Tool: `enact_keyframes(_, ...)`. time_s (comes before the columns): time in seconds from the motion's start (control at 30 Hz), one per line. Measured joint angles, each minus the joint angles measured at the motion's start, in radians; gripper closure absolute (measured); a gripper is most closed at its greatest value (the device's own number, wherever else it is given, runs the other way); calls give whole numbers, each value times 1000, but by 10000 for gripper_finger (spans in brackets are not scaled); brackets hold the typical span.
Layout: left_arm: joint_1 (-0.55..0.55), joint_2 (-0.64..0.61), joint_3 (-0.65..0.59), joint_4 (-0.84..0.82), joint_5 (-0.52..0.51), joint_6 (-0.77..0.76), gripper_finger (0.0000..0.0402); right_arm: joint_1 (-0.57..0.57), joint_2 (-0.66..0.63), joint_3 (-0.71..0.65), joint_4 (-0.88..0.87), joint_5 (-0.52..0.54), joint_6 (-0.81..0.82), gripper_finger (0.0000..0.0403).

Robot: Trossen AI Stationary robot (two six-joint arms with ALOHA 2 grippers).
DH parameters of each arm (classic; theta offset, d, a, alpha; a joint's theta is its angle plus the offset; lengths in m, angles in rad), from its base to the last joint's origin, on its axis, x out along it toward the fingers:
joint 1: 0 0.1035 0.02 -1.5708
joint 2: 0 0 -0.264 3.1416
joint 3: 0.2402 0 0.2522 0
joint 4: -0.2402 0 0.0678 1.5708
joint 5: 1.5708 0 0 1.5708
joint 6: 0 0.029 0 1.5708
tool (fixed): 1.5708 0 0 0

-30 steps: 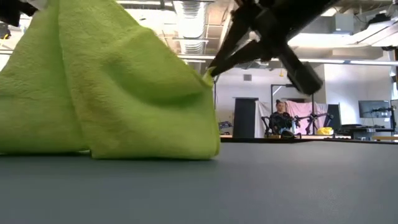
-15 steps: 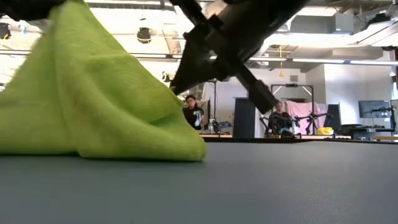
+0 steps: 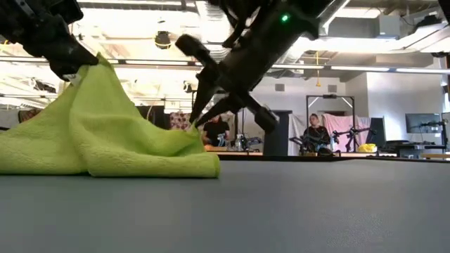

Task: Roll towel
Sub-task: Roll the green towel

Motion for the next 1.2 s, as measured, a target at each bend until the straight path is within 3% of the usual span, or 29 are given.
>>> enact_keyframes(0.3,0,17,0,56,16,16,401,-32,-28,0,-64,-49,-81,318)
enact_keyframes(0.7,36,22,0,48,59,95,401,-29,-109,0,-332,-101,-96,309)
enact_keyframes(1.07,42,98,0,26,163,15,402,72,-129,-8,-480,-178,-166,185)
enact_keyframes(1.2,41,129,0,28,211,-11,401,124,-138,-74,-494,-237,-166,164)
